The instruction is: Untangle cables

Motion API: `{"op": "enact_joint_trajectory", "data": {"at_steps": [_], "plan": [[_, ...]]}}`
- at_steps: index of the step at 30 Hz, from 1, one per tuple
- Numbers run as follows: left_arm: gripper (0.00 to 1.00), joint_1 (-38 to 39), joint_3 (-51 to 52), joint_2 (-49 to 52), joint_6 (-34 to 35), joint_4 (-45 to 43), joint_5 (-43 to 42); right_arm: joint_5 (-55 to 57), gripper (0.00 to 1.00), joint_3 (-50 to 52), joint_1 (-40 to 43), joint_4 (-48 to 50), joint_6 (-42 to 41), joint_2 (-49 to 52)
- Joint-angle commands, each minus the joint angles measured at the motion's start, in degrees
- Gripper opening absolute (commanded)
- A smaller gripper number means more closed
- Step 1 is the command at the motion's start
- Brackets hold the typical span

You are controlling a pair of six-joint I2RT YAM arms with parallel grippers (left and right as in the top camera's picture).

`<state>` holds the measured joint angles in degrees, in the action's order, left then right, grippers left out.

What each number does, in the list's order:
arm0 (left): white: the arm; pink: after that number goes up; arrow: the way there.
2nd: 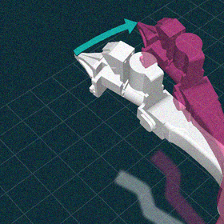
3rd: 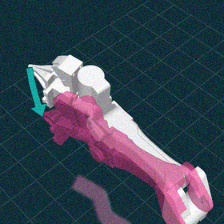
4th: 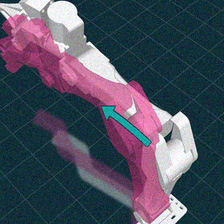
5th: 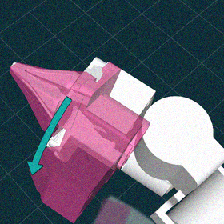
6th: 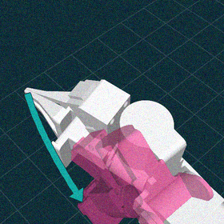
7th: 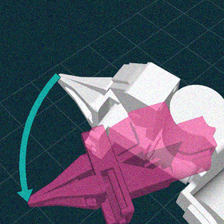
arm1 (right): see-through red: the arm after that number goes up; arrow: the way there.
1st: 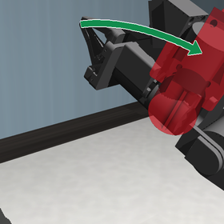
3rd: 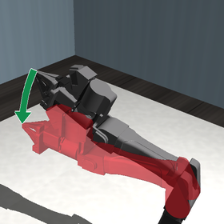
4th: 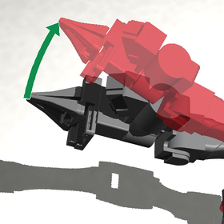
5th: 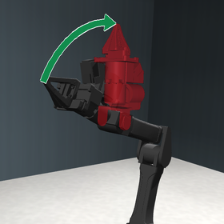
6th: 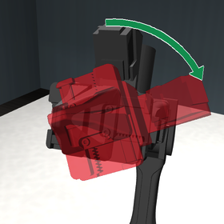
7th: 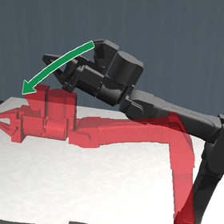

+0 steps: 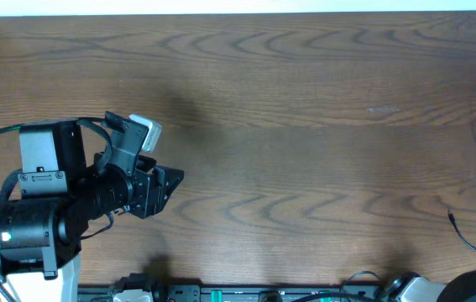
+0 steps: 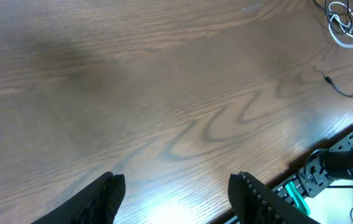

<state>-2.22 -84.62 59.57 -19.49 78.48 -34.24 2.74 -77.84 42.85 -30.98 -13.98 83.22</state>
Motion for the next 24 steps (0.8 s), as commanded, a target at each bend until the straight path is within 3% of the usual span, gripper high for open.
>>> {"op": "enact_joint_trajectory", "data": {"at_steps": [1, 5, 8, 16, 24], "plan": [[0.59, 0.1, -0.6, -0.1, -0.7, 0.1, -3.3, -1.7, 0.17, 1.1, 4.9, -3.8, -6.9, 1.8], [0.59, 0.1, -0.6, -0.1, -1.5, 0.2, -4.3, -7.9, 0.8, 2.3, 7.0, -7.6, -7.5, 5.0], [0.59, 0.1, -0.6, -0.1, -1.5, 0.4, -4.3, -8.1, 0.99, 2.3, 6.9, -11.1, -7.5, 9.2], [0.59, 0.1, -0.6, -0.1, -1.5, 0.6, -4.3, -15.7, 0.99, 2.3, 6.5, -14.8, -7.3, 16.7], [0.59, 0.1, -0.6, -0.1, -1.5, 0.5, -4.3, -36.5, 0.99, 2.3, 5.3, -13.6, 0.7, 17.9]]}}
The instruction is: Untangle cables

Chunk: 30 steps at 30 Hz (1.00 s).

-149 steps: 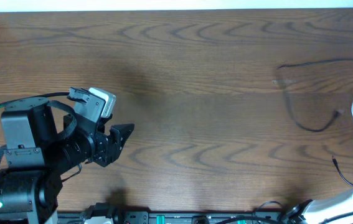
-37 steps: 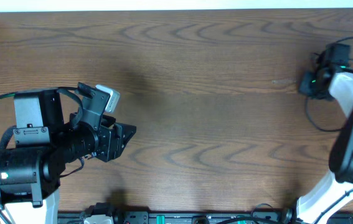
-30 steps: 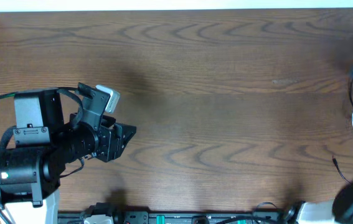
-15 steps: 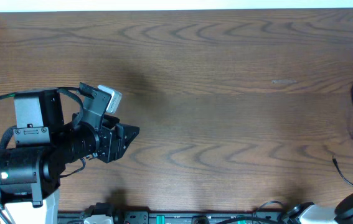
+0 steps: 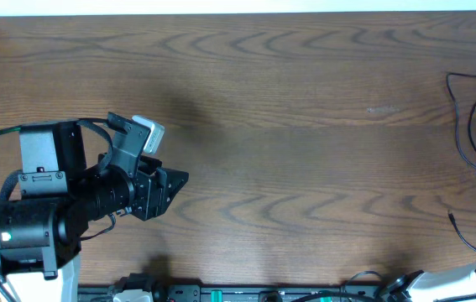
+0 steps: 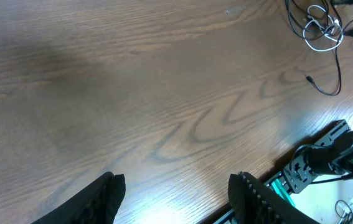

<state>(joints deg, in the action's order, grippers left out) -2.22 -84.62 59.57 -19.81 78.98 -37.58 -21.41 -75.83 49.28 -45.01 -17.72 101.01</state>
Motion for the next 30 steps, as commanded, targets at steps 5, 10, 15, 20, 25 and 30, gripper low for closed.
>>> {"op": "enact_joint_trajectory", "data": {"at_steps": [5, 10, 15, 20, 25, 30], "plan": [[0.59, 0.0, -1.1, -0.8, -1.1, -2.1, -0.6, -27.6, 0.99, 0.2, -5.4, 0.8, 20.6, -0.5], [0.59, 0.0, -4.1, -4.4, -0.1, -6.5, 4.5, -20.9, 0.99, 0.2, -12.7, 0.5, 24.3, -6.6], [0.59, 0.0, -4.5, -9.1, 5.7, -9.0, 11.2, -26.3, 0.99, 0.2, -17.9, -1.3, 26.1, -18.2], [0.59, 0.0, -4.6, -15.6, 9.6, -10.8, 19.6, -26.4, 0.99, 0.2, -19.3, -4.3, 26.2, -34.6], [0.59, 0.0, -4.6, -21.2, 11.3, -13.8, 24.1, -21.6, 0.99, 0.2, -19.3, -8.2, 26.1, -47.0], [0.59, 0.0, -4.6, -25.4, 12.2, -14.6, 29.7, -20.6, 0.99, 0.2, -19.3, -11.6, 26.1, -57.7]]}}
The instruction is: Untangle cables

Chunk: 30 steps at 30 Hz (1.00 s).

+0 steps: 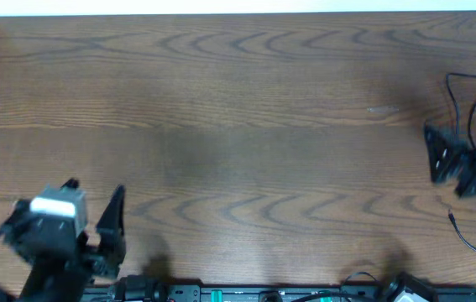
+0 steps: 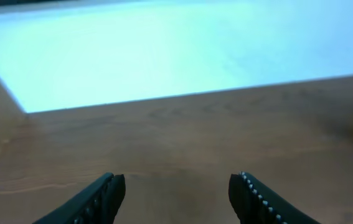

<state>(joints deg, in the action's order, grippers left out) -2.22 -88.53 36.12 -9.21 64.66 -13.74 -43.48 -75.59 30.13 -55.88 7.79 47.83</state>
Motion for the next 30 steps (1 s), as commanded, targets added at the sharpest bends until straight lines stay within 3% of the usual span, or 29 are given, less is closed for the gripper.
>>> {"op": "enact_joint_trajectory", "data": {"at_steps": [1, 4, 12, 20, 25, 30], "plan": [[0.59, 0.1, -0.6, -2.4, 1.6, -0.3, 6.1, 1.6, 0.99, 0.0, -0.1, -0.8, 0.1, -6.1], [0.59, 0.1, -0.6, -3.4, 1.6, -0.1, 6.1, 2.6, 0.99, 0.0, -0.1, -0.9, -2.1, -12.9], [0.59, 1.2, -0.6, -3.8, 1.6, 0.5, 7.0, 20.5, 0.99, -0.1, -0.9, 4.5, -10.6, -25.2], [0.59, 4.8, -0.7, -3.8, 1.6, 0.6, 11.7, 17.0, 0.99, -0.1, -2.1, 14.6, -10.8, -30.9], [0.59, 6.4, -0.6, -3.8, 1.6, 0.7, 12.6, 15.8, 0.99, 0.0, -4.0, 12.9, -12.2, -32.4], [0.59, 8.9, -0.6, -3.8, 1.6, 1.3, 17.0, 14.0, 0.99, 0.0, -10.0, 8.9, -7.1, -35.3]]}}
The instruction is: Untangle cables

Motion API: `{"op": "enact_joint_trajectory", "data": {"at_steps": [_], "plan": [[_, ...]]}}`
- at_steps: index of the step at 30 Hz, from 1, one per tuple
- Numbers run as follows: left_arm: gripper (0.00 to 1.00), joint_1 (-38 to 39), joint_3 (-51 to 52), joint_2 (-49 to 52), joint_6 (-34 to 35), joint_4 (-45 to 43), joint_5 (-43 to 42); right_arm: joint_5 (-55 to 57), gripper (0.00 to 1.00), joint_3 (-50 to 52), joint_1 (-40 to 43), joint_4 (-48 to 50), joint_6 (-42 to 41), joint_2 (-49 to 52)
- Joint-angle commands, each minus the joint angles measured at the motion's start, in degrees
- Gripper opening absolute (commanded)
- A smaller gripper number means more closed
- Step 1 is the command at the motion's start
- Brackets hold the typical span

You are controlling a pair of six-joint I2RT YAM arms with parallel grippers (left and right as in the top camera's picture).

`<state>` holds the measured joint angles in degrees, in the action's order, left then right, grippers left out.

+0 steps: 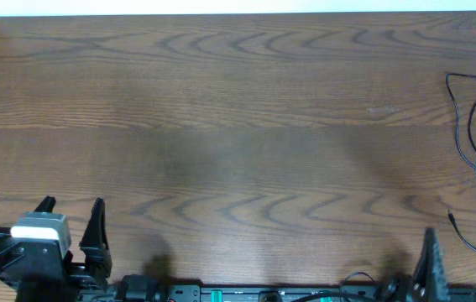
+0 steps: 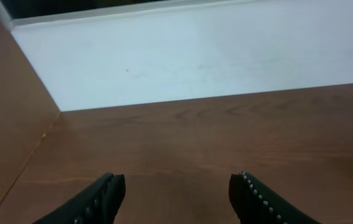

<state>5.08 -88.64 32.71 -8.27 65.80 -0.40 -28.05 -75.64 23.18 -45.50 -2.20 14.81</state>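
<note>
The cables lie at the table's far right edge in the overhead view. A thin black cable (image 1: 464, 117) loops there and crosses a white cable. A loose black end (image 1: 464, 237) trails toward the front. My left gripper (image 1: 71, 215) sits at the front left edge, far from the cables. It is open and empty, and in the left wrist view the left gripper (image 2: 176, 190) looks along bare wood toward a white wall. At the front right edge, only one dark finger of my right gripper (image 1: 432, 260) shows.
The wooden table (image 1: 246, 126) runs between the two arms. A white wall (image 2: 213, 56) backs the table, and a brown side panel (image 2: 2, 106) closes its left end. A rail with electronics (image 1: 246, 294) runs along the front edge.
My right gripper was next to the cables at the right edge and now sits at the front edge, away from them. The left gripper is slightly farther left and back. The cables lie as before.
At first my left arm reached over the table's left part, gripper open, with the cables half out of view at the right edge. Then the cables lay farther onto the table. Later the left arm was back at the front edge and the right gripper by the cables. Now both are withdrawn.
</note>
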Motion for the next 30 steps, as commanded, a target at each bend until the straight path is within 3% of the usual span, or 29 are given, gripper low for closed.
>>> {"op": "enact_joint_trajectory", "data": {"at_steps": [1, 13, 23, 25, 30], "plan": [[0.59, 2.2, -0.5, -0.4, 0.7, 0.1, 3.7, -1.4, 0.99, 0.0, -4.1, -2.6, 3.7, -3.1], [0.59, 5.0, -0.5, -0.4, 0.7, 0.3, 6.1, 3.1, 0.99, -0.1, -11.3, -21.2, 9.7, -5.5], [0.59, 5.0, -0.5, -0.4, 0.7, 0.3, 6.0, 11.1, 0.99, 0.8, -14.3, -23.1, 11.1, -5.6], [0.59, 5.0, -0.5, -0.4, 0.7, 0.3, 6.0, 16.7, 0.99, 2.6, -14.2, -23.4, 11.0, -5.6], [0.59, 5.0, -0.5, -0.4, 0.7, 0.3, 6.0, 16.9, 0.99, 7.5, -14.2, -22.2, 10.6, -5.6]]}}
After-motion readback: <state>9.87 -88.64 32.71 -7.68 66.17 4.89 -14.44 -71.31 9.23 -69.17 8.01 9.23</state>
